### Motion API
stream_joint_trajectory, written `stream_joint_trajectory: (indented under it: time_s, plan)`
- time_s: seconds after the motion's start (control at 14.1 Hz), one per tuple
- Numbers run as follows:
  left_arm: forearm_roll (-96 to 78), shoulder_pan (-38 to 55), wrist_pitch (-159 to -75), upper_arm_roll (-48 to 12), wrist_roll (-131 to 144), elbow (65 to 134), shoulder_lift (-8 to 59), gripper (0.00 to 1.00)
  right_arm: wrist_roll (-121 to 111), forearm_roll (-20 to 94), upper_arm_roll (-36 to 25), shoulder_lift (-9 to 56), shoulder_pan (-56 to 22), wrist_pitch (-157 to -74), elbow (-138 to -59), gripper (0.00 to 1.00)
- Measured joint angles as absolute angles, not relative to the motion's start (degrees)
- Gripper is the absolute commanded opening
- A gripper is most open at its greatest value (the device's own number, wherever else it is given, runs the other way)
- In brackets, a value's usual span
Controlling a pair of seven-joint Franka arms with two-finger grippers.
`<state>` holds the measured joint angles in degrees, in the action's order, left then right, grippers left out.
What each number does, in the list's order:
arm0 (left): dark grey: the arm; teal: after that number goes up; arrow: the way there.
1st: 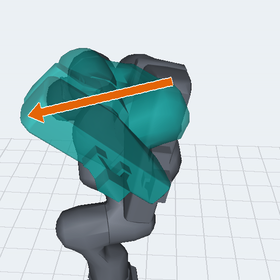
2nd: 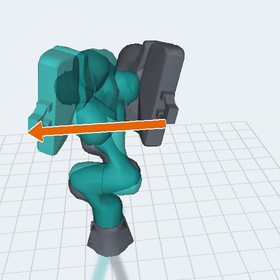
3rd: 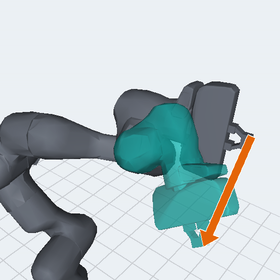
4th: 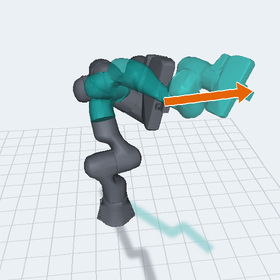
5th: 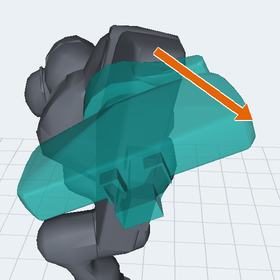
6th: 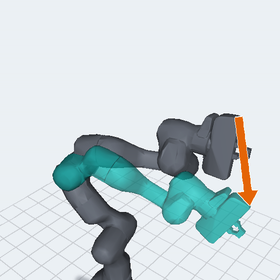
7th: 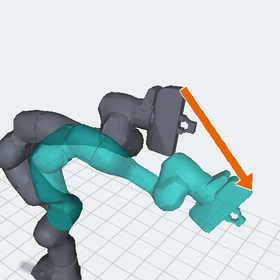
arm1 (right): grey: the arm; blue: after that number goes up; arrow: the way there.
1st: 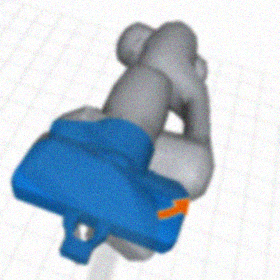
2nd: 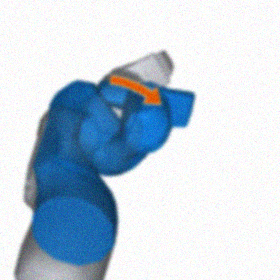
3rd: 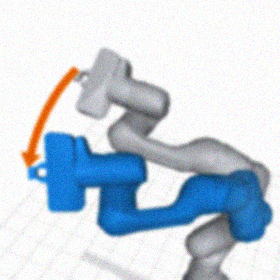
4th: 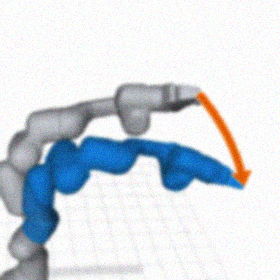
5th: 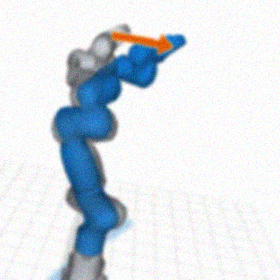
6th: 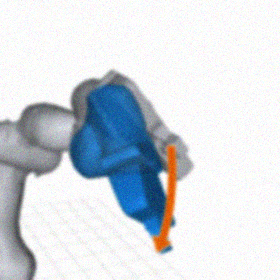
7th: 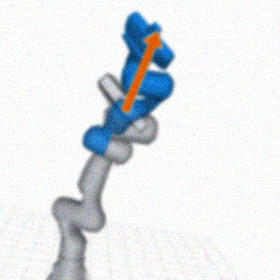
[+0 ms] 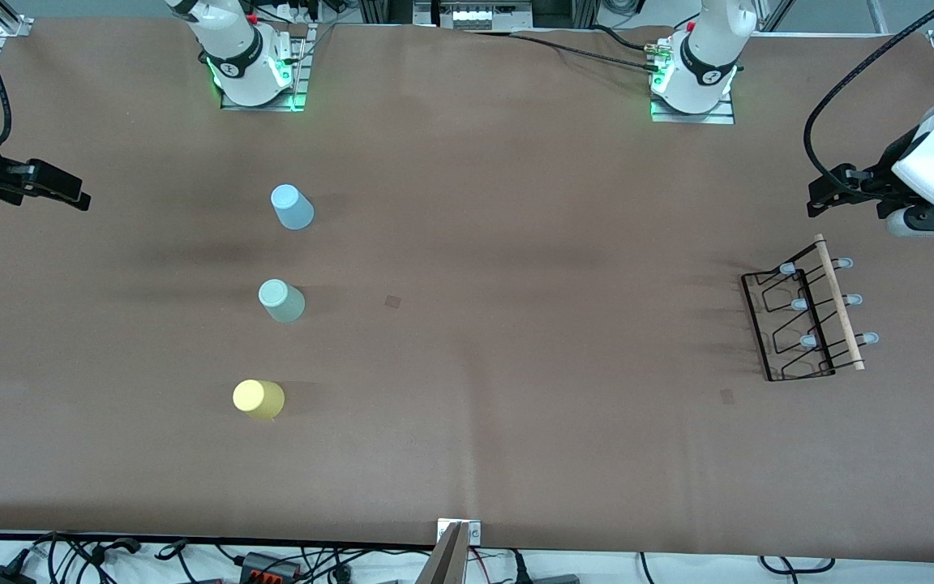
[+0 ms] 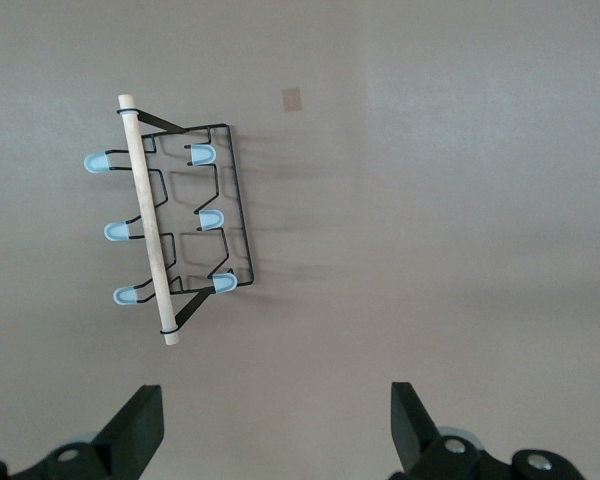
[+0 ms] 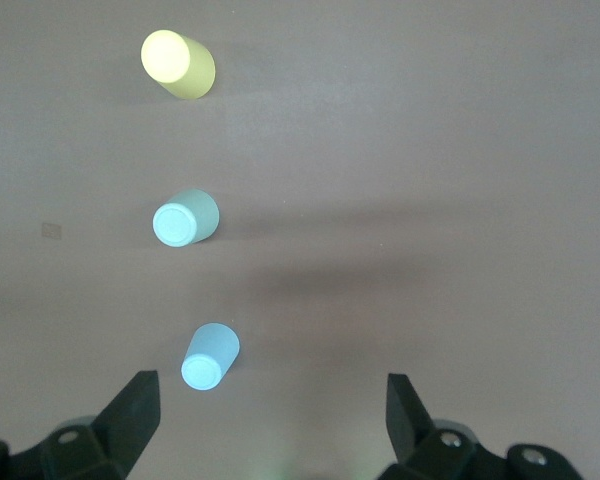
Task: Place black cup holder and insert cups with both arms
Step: 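Move the right gripper out toward the teal cup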
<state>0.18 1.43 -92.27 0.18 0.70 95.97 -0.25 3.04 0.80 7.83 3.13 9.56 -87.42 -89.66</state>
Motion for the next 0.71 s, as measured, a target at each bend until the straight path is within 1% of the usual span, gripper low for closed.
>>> stream_joint_trajectory:
  time_s: [0.43, 0.71]
  plan:
    - [0.18, 1.43, -92.23, 0.17, 0.71, 95.97, -0.25, 1.0, 2.98, 0.8, 7.79, 3.18, 9.58, -87.37, -89.99, 1.0]
    - [0.18, 1.44, -90.88, 0.04, 0.71, 95.97, -0.23, 1.0, -2.23, 0.8, 7.8, 3.47, 9.52, -87.22, -91.85, 1.0]
